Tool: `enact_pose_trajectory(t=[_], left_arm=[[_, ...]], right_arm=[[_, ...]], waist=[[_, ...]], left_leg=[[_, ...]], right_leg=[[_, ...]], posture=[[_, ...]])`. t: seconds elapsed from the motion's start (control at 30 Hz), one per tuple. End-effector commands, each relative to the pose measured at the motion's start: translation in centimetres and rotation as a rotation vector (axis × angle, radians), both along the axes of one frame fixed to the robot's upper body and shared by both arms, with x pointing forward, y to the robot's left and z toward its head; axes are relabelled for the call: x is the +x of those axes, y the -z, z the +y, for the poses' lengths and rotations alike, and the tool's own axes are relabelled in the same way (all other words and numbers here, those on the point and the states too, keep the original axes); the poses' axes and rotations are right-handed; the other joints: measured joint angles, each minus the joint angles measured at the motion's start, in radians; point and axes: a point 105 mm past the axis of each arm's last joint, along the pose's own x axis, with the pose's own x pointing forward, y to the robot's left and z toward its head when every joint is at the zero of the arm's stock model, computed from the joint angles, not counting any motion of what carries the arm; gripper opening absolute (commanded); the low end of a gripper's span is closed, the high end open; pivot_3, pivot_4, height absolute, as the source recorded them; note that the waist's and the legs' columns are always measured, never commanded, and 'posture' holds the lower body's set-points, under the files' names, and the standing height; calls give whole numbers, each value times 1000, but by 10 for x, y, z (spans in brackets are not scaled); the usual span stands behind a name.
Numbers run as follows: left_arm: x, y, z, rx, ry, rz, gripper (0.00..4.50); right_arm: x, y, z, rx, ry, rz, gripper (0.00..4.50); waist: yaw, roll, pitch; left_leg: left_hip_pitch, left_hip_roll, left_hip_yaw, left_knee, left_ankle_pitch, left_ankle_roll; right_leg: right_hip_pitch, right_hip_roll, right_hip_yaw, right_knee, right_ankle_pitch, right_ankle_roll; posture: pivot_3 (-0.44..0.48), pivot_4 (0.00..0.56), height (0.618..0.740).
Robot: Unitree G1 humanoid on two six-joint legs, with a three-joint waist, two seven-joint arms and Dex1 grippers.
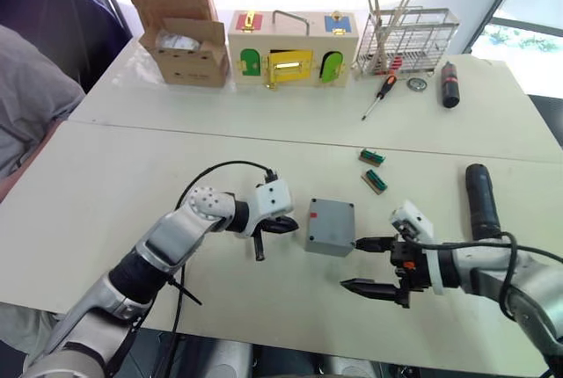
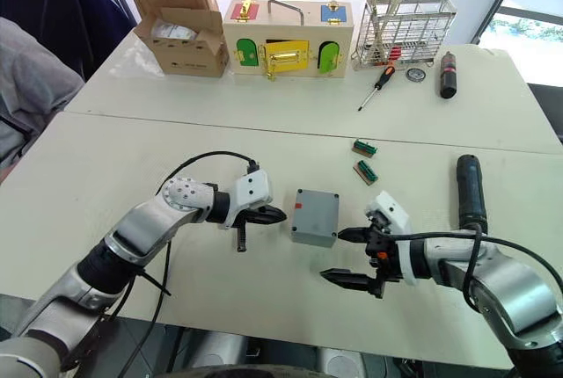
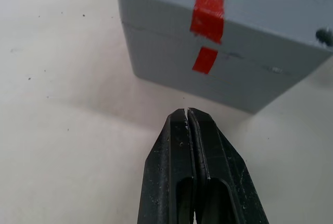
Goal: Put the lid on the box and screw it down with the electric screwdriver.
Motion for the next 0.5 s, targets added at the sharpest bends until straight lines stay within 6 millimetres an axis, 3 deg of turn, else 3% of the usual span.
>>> enact_pose_trajectory(t=[0.03,0.13,0.23,0.5], left_arm=[[6,-10,-17,-38,47,-62,0],[24,-18,-33,-98,8,-105,0],[36,-19,-36,-98,-22,-142,0],[38,-16,6,32,-62,-216,0]], right_arm=[[-6,-7,12,30,-30,-21,4462],[-8,-6,17,41,-24,-21,4462],[-4,-8,15,29,6,-45,4462],[21,-20,-27,-132,77,-161,4462]], waist=[[0,0,0],[0,0,0],[-1,0,0],[-13,0,0]], left_leg=[[0,0,0,0,0,0],[0,0,0,0,0,0],[0,-1,0,0,0,0],[0,0,0,0,0,0]], right_leg=[[0,0,0,0,0,0],[0,0,0,0,0,0],[0,0,0,1,0,0],[-2,1,0,3,0,0]], posture=[[0,150,740],[0,150,740],[0,150,740],[0,150,740]])
